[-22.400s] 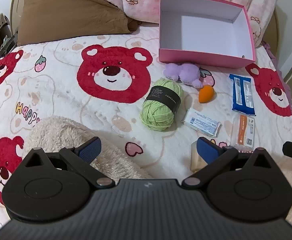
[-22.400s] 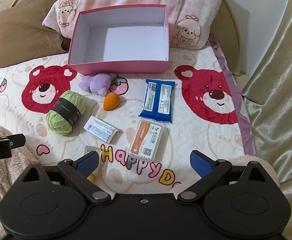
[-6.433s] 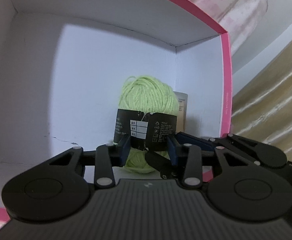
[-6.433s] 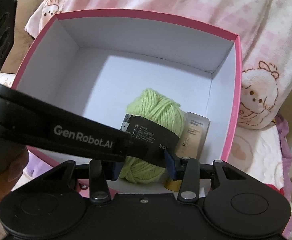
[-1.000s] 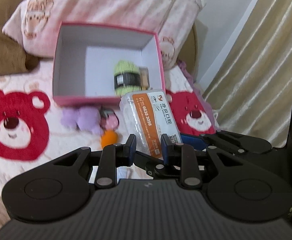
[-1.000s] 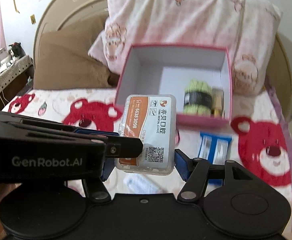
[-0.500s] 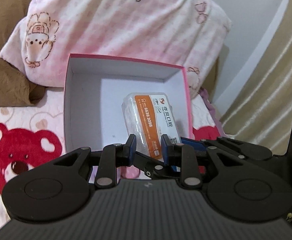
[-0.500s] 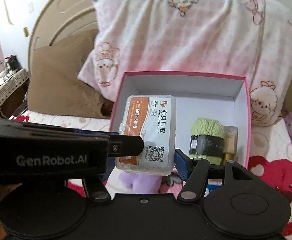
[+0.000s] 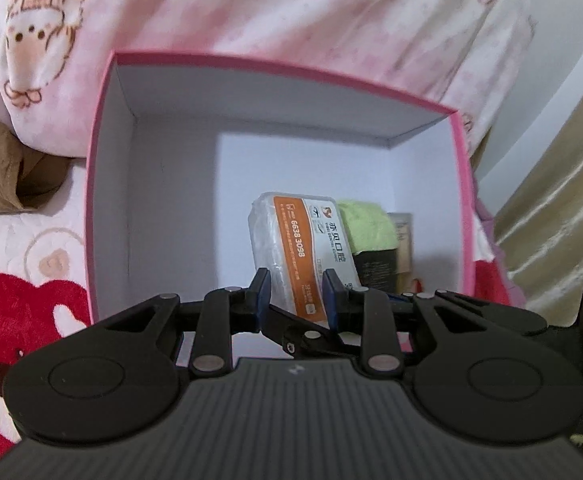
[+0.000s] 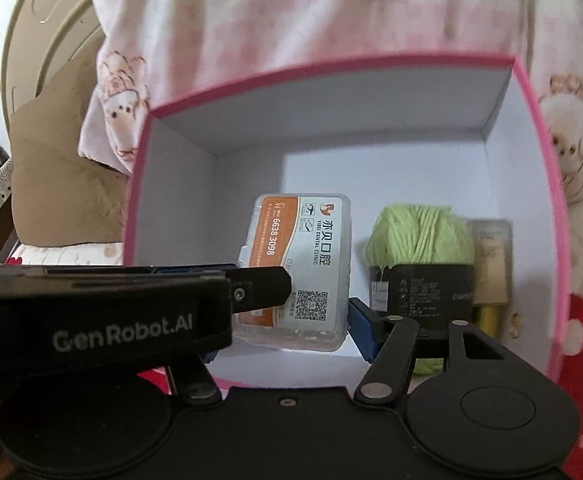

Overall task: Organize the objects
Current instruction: 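Carry the card pack with the left gripper into the pink box, then lower the card pack beside the yarn ball and open the left gripper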

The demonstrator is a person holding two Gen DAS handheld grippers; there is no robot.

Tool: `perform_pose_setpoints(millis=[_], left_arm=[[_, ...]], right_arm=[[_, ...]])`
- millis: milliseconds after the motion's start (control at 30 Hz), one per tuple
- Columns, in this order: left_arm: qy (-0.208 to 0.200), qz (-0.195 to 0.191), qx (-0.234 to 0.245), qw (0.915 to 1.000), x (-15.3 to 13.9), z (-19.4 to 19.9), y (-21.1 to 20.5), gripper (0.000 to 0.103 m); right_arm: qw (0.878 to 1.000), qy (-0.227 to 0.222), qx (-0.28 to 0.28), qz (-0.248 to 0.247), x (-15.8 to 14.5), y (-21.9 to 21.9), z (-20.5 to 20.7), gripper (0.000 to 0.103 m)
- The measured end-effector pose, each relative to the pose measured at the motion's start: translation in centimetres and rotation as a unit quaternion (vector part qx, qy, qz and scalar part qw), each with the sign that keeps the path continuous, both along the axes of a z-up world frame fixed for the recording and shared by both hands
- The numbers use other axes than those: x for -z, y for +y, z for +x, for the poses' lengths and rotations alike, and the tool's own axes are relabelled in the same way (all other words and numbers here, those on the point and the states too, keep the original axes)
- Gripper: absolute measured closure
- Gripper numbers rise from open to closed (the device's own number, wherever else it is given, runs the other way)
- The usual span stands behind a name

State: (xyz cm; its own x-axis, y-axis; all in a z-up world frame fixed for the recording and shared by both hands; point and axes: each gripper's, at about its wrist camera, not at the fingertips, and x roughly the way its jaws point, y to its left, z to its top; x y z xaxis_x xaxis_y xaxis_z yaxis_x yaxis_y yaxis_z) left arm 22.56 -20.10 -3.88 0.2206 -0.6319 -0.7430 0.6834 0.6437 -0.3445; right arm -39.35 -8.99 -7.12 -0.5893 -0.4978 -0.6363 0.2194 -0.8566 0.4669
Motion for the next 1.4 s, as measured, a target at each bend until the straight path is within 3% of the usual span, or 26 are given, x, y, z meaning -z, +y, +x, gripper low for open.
perform_pose_setpoints(millis=[267, 600, 833, 933, 1000, 1100, 1167, 1233, 1400], left_arm=[[0.028, -0.007, -0.008, 0.9995, 2.8, 2.0, -0.1, 0.079], [0.050, -0.016, -0.011, 0.9986, 5.3, 2.9, -1.1, 0.077], [0.082, -0.029, -0.009, 0.9962, 6.2, 3.2, -1.1, 0.077], [0.079, -0.022, -0.010, 0.9966, 6.6, 3.3, -1.3, 0.080], [0.084, -0.018, -0.011, 0.9962, 7.1, 3.4, -1.4, 0.080], [0.087, -0.010, -0.013, 0.9961, 7.7, 3.3, -1.6, 0.080], [0.082, -0.008, -0.011, 0.9965, 7.8, 3.0, -1.8, 0.080], [0.090, -0.022, -0.007, 0.9957, 7.9, 2.9, -1.9, 0.080], [0.095, -0.030, -0.012, 0.9950, 8.5, 3.0, -2.2, 0.080]], right_arm=[[1.000, 0.000, 0.000, -0.002, 2.6, -1.0, -1.1, 0.036], [0.999, 0.007, 0.001, 0.052, 3.7, -2.4, -1.5, 0.036], [0.998, -0.036, -0.003, 0.046, 3.7, -2.0, -1.6, 0.034], [0.998, -0.058, -0.005, 0.010, 3.6, -1.2, -1.7, 0.028], [0.998, -0.062, -0.006, 0.013, 3.5, -1.0, -1.6, 0.029], [0.998, -0.054, -0.016, 0.022, 3.5, -1.0, -1.1, 0.036], [0.998, -0.046, -0.019, 0.040, 3.4, -1.2, -0.7, 0.052], [0.997, -0.033, -0.014, 0.063, 3.3, -1.4, -0.4, 0.063], [0.998, -0.039, -0.018, 0.056, 3.8, -1.4, -0.9, 0.065]])
